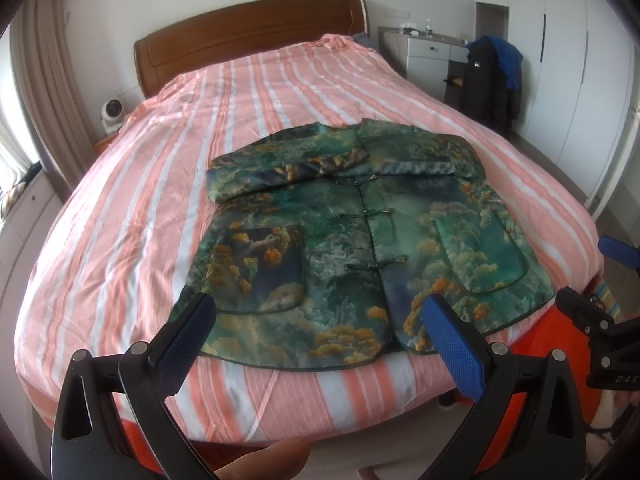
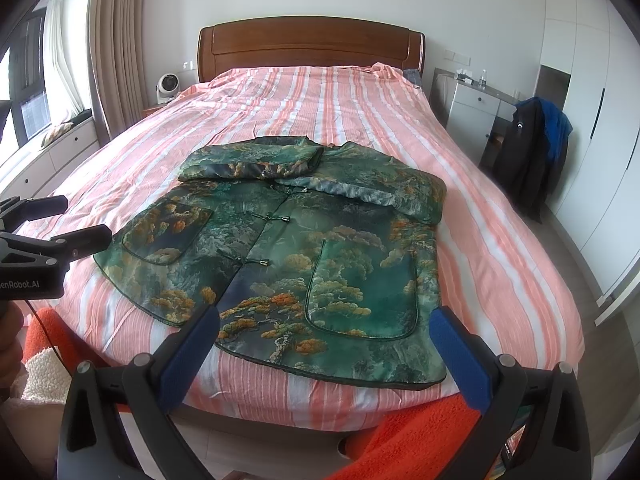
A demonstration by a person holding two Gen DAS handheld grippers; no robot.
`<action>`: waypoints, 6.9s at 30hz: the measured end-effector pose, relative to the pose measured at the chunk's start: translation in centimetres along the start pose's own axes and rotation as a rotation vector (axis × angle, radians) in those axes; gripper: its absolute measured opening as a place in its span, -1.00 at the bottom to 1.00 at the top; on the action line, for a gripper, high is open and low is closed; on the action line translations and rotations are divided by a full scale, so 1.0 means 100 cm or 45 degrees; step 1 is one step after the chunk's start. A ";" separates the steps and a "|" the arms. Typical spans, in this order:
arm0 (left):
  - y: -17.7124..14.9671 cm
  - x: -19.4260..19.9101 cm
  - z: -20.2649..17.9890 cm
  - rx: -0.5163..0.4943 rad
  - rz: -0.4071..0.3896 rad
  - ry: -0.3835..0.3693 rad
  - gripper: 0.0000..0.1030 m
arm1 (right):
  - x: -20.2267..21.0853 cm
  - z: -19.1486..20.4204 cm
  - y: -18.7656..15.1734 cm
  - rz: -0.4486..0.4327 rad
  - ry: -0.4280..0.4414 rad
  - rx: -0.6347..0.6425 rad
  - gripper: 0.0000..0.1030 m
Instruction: Fold large clothes
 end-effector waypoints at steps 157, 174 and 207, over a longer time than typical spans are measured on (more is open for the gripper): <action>0.160 -0.222 0.238 0.610 0.011 0.080 -0.88 | -0.075 -0.060 -0.049 0.197 -0.012 -0.124 0.99; 0.023 -0.158 0.403 1.012 0.204 0.354 0.27 | -0.356 -0.032 0.116 0.339 0.031 0.774 0.52; 0.234 -0.297 0.217 0.469 0.344 0.000 0.89 | -0.153 -0.250 -0.070 0.077 -0.161 -0.530 0.96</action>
Point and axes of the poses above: each gripper's, at about its wrist camera, not at the fingertips, and x roughly against the way its jaws point, z to its left, y to its top, the point moved 7 cm from there along -x, roughly the way its jaws point, and after that the axes turned 14 degrees about x, right-handed, at the moved point
